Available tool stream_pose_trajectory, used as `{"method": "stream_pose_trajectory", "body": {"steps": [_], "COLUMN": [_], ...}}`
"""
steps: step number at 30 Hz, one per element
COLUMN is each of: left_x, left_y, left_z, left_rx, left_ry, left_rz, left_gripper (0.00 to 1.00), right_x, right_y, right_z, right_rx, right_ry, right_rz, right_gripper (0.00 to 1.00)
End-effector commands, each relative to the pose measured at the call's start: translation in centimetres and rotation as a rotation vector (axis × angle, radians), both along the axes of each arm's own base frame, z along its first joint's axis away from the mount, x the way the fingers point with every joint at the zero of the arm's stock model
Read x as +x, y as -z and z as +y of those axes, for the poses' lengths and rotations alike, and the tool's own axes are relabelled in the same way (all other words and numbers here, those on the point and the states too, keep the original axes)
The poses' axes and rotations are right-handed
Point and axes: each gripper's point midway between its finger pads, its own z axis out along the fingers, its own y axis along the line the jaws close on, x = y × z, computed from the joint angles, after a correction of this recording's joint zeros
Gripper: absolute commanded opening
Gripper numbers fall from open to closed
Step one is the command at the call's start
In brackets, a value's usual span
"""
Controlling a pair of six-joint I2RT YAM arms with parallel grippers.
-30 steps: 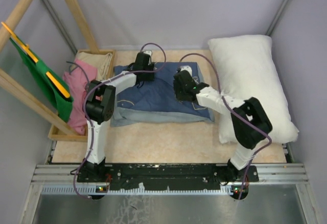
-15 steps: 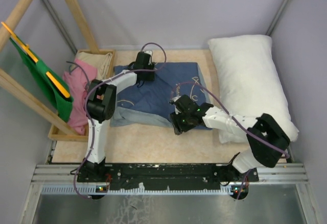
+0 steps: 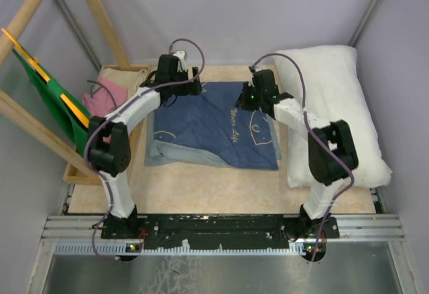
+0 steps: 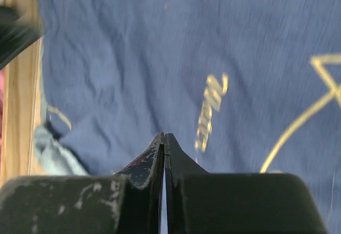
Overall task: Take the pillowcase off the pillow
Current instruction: Fold the pillowcase at the center of the board.
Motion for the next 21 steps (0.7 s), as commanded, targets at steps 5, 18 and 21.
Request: {"method": "stream_pose_trajectory", "body": {"steps": [5,18,21], "left_x": [-9.4,-19.8,-20.5], "left_y": [-0.7,7.3,6.8], "left_z": [5.0,10.2,10.5], "left_rx": [0.023,0.176,0.166], "left_ry": [-0.055,-0.136,-0.162], "left_rz": [0.076,0.353,0.355], "left_gripper": [0.92,0.89,0.88], "right_x": [8.8,8.1,7.8], "right_y": [3.7,7.4,3.9], "right_z": [1.1,-2.1,0.3], "right_rx": [0.052,0.006,-0.116], "right_ry": [0.069,0.139,0.069], "right_rz": [0.03,0.073,-0.054], "right_gripper": [0.0,0.0,0.0]}}
